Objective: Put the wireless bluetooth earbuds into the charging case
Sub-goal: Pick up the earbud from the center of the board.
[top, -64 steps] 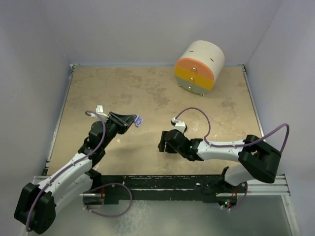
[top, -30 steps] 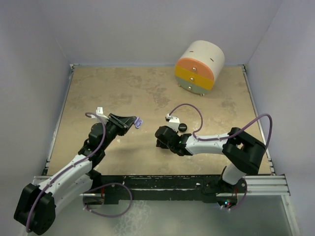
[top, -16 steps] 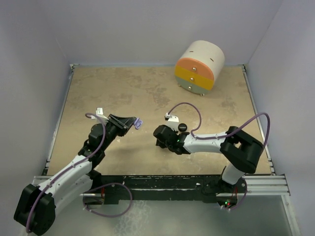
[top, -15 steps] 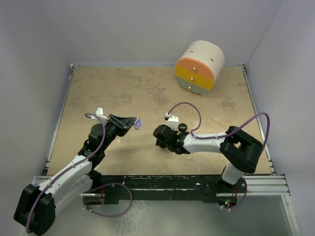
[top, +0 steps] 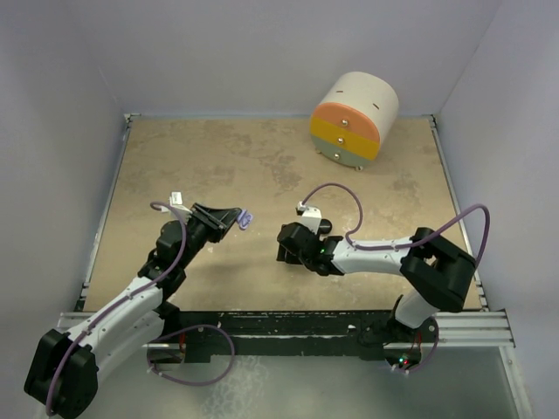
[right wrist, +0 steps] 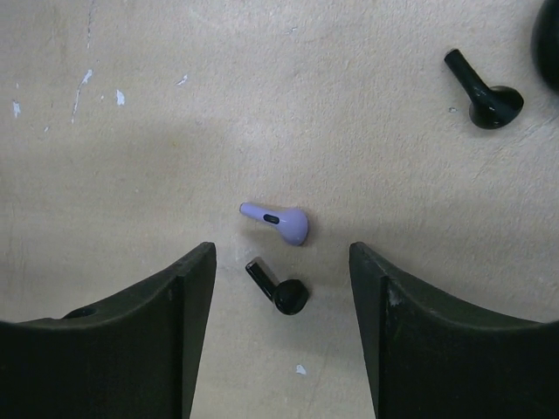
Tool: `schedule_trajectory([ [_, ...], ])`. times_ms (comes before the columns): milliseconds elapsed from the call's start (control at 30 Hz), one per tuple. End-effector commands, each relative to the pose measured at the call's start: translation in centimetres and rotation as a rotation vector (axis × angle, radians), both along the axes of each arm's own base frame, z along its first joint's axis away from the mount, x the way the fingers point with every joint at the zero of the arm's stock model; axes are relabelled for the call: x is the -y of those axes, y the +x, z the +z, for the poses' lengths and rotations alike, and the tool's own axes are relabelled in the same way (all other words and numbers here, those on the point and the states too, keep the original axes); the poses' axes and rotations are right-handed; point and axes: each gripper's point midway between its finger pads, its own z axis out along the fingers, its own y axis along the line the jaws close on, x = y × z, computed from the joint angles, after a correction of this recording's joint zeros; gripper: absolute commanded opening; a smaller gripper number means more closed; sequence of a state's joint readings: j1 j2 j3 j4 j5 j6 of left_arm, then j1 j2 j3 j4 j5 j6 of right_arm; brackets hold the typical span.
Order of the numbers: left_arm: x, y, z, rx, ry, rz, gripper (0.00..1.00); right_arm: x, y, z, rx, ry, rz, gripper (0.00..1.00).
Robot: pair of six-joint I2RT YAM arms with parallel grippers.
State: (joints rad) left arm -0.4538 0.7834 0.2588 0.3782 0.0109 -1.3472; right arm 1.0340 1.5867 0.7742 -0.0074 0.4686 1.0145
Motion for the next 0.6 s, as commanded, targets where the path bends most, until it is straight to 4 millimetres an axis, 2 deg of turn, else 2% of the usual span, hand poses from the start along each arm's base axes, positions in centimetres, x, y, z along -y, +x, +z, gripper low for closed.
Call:
schedule_trajectory([
  [0, -0.1, 0.2, 1.1, 0.047, -0.018, 0.01, 0.0, -1.4, -0.7, 0.4, -0.007, 0.08, 0.038, 0.65],
  [233, -0.2, 0.1, 1.3, 0.049, -0.019, 0.009, 0.0, -3.6, -0.9, -0.1, -0.02, 0.134, 0.076, 0.67],
  [567, -0.3, -0.1, 1.2, 0.048, -0.014, 0.013, 0.0, -3.7, -1.0, -0.8, -0.044, 0.129, 0.057, 0.68],
])
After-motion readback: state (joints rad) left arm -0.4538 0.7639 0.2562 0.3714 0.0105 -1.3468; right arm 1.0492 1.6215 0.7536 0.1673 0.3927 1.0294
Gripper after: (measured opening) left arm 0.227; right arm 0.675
